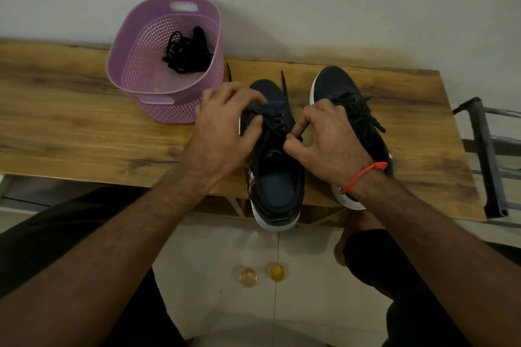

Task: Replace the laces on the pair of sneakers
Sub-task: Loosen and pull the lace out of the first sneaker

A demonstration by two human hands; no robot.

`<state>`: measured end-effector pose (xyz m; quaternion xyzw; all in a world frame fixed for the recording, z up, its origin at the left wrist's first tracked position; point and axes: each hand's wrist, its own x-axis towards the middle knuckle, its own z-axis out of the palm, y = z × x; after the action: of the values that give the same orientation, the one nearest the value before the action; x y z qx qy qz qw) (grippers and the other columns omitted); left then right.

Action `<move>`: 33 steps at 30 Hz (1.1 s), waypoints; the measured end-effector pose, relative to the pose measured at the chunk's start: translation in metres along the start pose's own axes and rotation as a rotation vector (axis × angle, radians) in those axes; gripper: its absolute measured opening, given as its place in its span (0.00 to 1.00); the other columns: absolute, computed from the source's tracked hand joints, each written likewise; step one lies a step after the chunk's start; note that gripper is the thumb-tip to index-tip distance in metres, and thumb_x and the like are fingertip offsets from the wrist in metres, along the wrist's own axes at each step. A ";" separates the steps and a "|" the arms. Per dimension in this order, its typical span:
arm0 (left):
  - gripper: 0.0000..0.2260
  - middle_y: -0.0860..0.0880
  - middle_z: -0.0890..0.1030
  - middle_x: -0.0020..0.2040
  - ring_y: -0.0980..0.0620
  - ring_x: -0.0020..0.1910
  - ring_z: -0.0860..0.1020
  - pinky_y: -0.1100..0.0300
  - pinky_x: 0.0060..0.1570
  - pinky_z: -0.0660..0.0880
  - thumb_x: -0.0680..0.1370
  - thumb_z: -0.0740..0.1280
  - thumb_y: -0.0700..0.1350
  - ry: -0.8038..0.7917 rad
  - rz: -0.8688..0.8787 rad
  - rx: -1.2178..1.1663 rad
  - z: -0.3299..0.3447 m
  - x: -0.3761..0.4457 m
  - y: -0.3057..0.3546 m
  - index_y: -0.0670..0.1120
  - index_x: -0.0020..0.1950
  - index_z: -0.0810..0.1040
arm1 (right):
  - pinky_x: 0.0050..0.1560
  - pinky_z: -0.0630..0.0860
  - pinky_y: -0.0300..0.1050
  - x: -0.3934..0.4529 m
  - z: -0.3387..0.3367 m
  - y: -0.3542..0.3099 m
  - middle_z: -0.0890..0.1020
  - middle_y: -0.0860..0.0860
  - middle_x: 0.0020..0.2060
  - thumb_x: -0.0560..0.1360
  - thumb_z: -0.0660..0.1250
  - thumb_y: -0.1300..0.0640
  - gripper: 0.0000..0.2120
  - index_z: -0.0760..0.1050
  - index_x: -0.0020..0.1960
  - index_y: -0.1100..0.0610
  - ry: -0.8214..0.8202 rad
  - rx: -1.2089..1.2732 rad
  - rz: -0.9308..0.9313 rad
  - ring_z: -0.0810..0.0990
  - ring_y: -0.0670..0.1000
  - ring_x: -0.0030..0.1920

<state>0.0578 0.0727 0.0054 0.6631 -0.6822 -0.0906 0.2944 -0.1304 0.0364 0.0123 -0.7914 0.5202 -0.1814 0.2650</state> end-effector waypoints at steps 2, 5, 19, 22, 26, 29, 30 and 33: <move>0.16 0.50 0.74 0.69 0.45 0.67 0.68 0.49 0.63 0.67 0.77 0.71 0.52 -0.073 0.078 0.053 0.005 -0.005 0.007 0.52 0.63 0.81 | 0.56 0.64 0.44 0.000 0.000 0.001 0.68 0.45 0.49 0.72 0.71 0.49 0.08 0.74 0.44 0.51 0.000 -0.001 -0.001 0.64 0.49 0.56; 0.12 0.48 0.74 0.71 0.41 0.68 0.67 0.42 0.63 0.67 0.75 0.74 0.52 -0.105 0.128 0.142 0.009 -0.007 0.010 0.49 0.57 0.85 | 0.55 0.63 0.43 0.001 0.000 0.001 0.68 0.45 0.49 0.72 0.70 0.48 0.08 0.75 0.44 0.51 -0.006 -0.004 0.000 0.64 0.48 0.55; 0.15 0.48 0.69 0.72 0.42 0.68 0.64 0.50 0.61 0.65 0.76 0.69 0.55 0.037 -0.006 0.149 -0.007 0.006 -0.002 0.52 0.60 0.80 | 0.54 0.64 0.42 0.002 0.000 0.001 0.69 0.45 0.48 0.72 0.70 0.49 0.07 0.73 0.42 0.49 -0.005 -0.003 0.006 0.65 0.48 0.54; 0.15 0.49 0.66 0.77 0.41 0.69 0.63 0.50 0.58 0.60 0.74 0.71 0.59 -0.078 0.144 0.207 0.003 -0.002 0.003 0.53 0.56 0.83 | 0.53 0.64 0.41 0.002 0.001 0.002 0.69 0.46 0.49 0.72 0.70 0.47 0.07 0.73 0.43 0.49 0.000 -0.004 -0.003 0.65 0.49 0.55; 0.11 0.48 0.70 0.75 0.39 0.68 0.65 0.48 0.58 0.62 0.73 0.73 0.55 -0.071 0.183 0.202 0.009 -0.005 0.006 0.49 0.49 0.83 | 0.54 0.61 0.36 0.001 0.004 0.005 0.71 0.48 0.52 0.73 0.70 0.49 0.08 0.73 0.45 0.52 0.006 -0.018 -0.049 0.66 0.49 0.58; 0.09 0.51 0.73 0.71 0.40 0.66 0.67 0.52 0.56 0.59 0.73 0.72 0.54 -0.013 0.193 0.175 0.005 -0.003 0.006 0.49 0.45 0.81 | 0.58 0.60 0.28 0.000 0.004 0.005 0.74 0.50 0.57 0.75 0.70 0.52 0.08 0.74 0.46 0.56 0.010 -0.018 -0.106 0.67 0.49 0.65; 0.09 0.52 0.75 0.69 0.41 0.65 0.68 0.54 0.56 0.59 0.74 0.71 0.54 0.038 0.166 0.191 0.001 -0.001 0.004 0.49 0.44 0.80 | 0.62 0.58 0.26 0.000 0.004 0.005 0.75 0.51 0.59 0.75 0.69 0.54 0.08 0.74 0.46 0.57 0.012 -0.002 -0.122 0.67 0.48 0.67; 0.10 0.52 0.78 0.62 0.44 0.61 0.69 0.56 0.55 0.60 0.74 0.67 0.53 0.224 -0.004 0.253 -0.013 0.007 -0.008 0.47 0.44 0.78 | 0.68 0.51 0.25 0.000 0.005 0.005 0.76 0.53 0.65 0.76 0.69 0.56 0.06 0.73 0.46 0.58 -0.017 0.056 -0.127 0.62 0.44 0.73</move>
<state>0.0719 0.0682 0.0136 0.7023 -0.6496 0.0699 0.2829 -0.1310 0.0364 0.0055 -0.8164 0.4616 -0.2056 0.2794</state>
